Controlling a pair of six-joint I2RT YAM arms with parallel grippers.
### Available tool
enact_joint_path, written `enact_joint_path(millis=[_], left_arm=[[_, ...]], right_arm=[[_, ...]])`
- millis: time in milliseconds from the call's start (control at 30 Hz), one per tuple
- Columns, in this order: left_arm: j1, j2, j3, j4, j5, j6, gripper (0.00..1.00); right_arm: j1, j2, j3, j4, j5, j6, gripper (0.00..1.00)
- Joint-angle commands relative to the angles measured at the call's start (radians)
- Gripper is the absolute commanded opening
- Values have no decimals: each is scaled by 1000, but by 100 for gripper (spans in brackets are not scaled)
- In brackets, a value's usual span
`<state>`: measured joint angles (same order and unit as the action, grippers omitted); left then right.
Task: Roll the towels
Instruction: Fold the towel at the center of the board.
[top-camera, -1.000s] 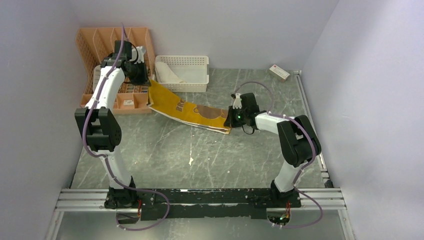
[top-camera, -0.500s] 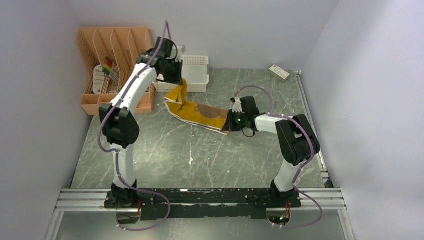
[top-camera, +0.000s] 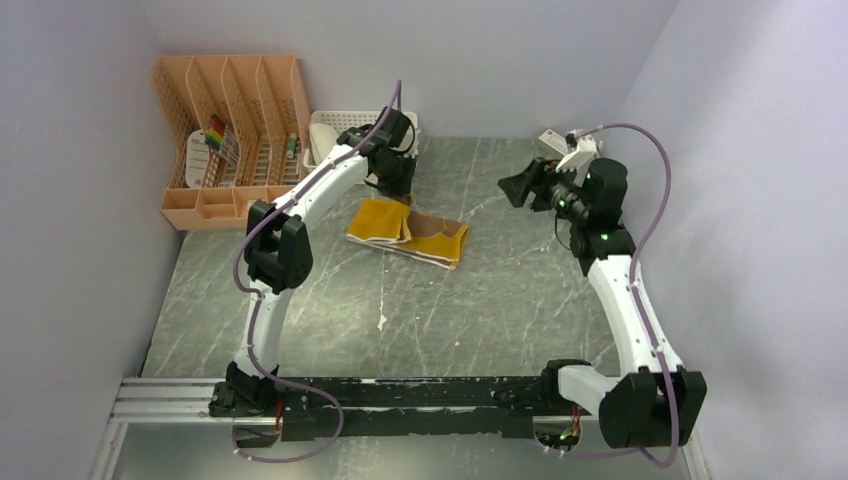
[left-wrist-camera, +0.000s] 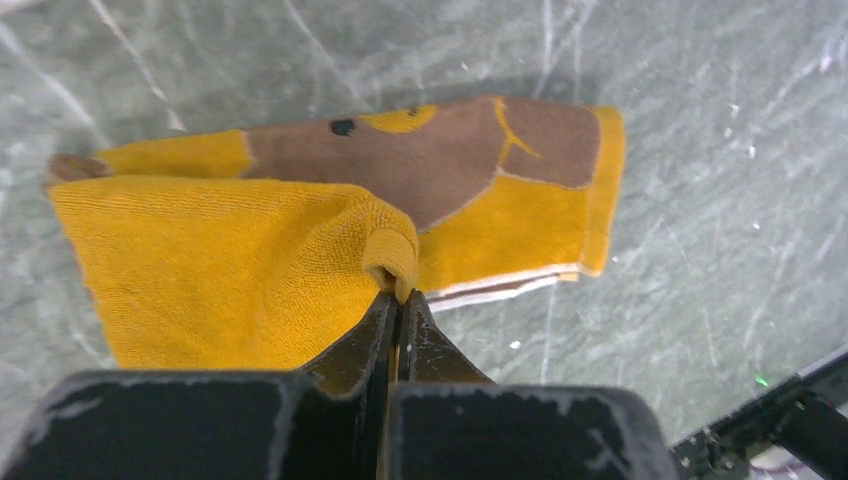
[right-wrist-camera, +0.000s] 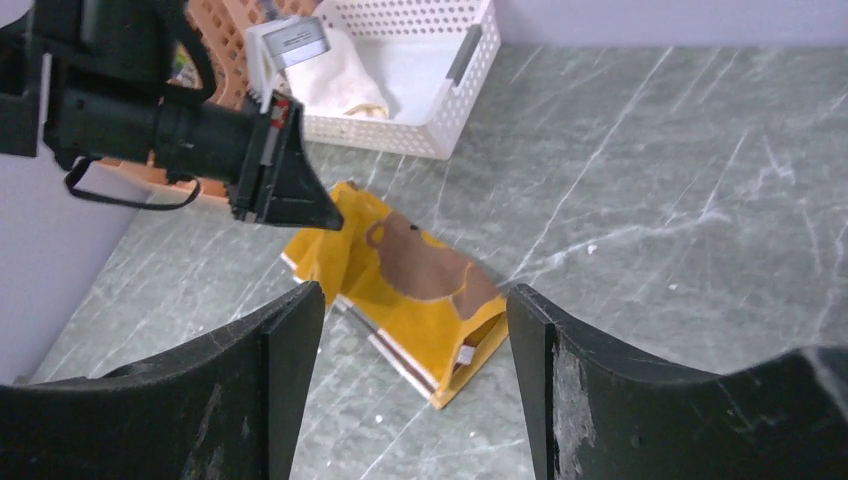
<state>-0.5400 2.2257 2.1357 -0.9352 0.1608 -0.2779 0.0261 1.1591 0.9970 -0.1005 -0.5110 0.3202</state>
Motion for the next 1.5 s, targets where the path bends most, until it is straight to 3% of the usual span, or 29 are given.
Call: enact_joint_path(millis=[0, 133, 367, 667, 1100, 1233, 1300, 1367, 1400, 1433, 1467], left_arm=[[-15, -21, -73, 45, 118, -122, 7], [-46, -9, -101, 92, 170, -167, 7], [-95, 122, 41, 66, 201, -211, 7], [-100, 161, 116, 115, 235, -282, 7], [-123, 176, 97, 244, 289, -350, 7], [-124, 209, 72, 266, 335, -360, 7], [-124, 226, 60, 270, 362, -361, 18], [-124, 230, 43, 284, 389, -355, 39], [-124, 223, 40, 288, 399, -349, 53], [-123, 215, 42, 286, 405, -338, 83], [-116, 207, 50, 281, 411, -324, 98]], right_arm=[[4, -59, -106, -33, 49, 64, 68], [0, -87, -157, -22, 67, 90, 68], [-2, -96, -164, -57, 80, 76, 69], [-2, -105, -170, -87, 90, 55, 69], [-3, -98, -174, -99, 79, 44, 70], [-3, -98, -171, -112, 91, 34, 75], [-3, -96, -172, -113, 93, 34, 81], [-3, -98, -178, -104, 98, 40, 84], [-3, -100, -184, -95, 100, 44, 85], [-3, -102, -189, -85, 101, 48, 86], [-3, -103, -195, -75, 102, 52, 86]])
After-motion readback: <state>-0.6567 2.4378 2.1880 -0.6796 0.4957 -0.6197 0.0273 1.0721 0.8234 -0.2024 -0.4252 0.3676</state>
